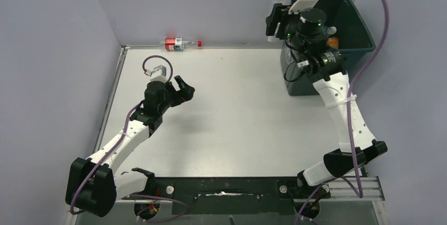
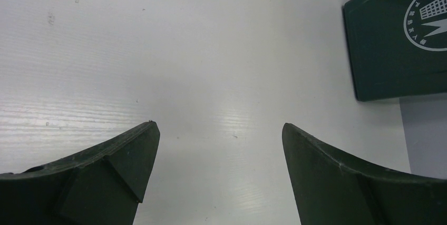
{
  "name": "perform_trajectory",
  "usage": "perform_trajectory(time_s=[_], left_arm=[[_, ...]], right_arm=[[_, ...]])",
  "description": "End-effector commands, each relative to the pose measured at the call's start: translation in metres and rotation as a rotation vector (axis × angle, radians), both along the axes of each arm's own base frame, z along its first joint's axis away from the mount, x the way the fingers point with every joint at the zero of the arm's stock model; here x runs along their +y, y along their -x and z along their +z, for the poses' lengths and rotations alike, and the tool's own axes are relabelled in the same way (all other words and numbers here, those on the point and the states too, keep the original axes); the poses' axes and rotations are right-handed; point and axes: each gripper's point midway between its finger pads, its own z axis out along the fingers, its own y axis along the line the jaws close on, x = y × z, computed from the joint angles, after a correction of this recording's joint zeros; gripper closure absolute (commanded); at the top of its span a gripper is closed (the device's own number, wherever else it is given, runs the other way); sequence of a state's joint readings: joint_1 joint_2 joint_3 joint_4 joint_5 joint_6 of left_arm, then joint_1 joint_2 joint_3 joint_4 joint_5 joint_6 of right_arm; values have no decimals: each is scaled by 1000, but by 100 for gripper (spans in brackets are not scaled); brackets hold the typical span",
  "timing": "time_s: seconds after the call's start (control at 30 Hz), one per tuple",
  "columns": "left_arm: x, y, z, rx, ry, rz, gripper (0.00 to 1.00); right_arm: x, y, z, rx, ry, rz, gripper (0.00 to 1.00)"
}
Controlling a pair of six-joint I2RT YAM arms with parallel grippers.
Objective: Put the plastic bottles in the bin
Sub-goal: Pick up the plastic bottle at the center of the board, then place the plastic bottle in the trash bin.
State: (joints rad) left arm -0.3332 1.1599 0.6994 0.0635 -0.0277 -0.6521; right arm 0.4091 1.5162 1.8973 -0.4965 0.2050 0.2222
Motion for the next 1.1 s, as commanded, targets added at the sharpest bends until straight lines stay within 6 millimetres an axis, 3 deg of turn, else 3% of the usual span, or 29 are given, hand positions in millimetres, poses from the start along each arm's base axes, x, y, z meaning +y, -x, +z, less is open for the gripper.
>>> perform_trajectory(time_s=[0.0, 0.17, 0.27, 0.4, 0.5, 0.6, 0.77, 0.93, 1.07], left_arm=[[-6, -6, 17, -64, 36, -13, 12], [-8, -5, 17, -64, 40, -17, 12], [-9, -4, 17, -66, 44, -21, 12], [-9, -4, 19, -68, 44, -19, 12], [-9, -4, 19, -67, 42, -19, 12], [-9, -4, 19, -66, 38, -17, 12], [-9, -5, 17, -61, 32, -17, 12], [-9, -9, 18, -61, 25, -12, 12], [-5, -20, 24, -74, 1, 6, 12]], right_arm=[[-66, 10, 49, -117, 6, -152, 38], [-149, 7, 56, -138, -41, -280, 38], [-184, -2, 51, -126, -85, -311, 38], [-213, -21, 32, -78, -134, -318, 35], [-225, -34, 14, -17, -137, -329, 17], [-232, -37, 2, 21, -137, -345, 1], [-226, -24, 3, 18, -153, -327, 1], [-199, 3, 8, 8, -166, -252, 2], [-163, 26, 10, -6, -153, -183, 2]])
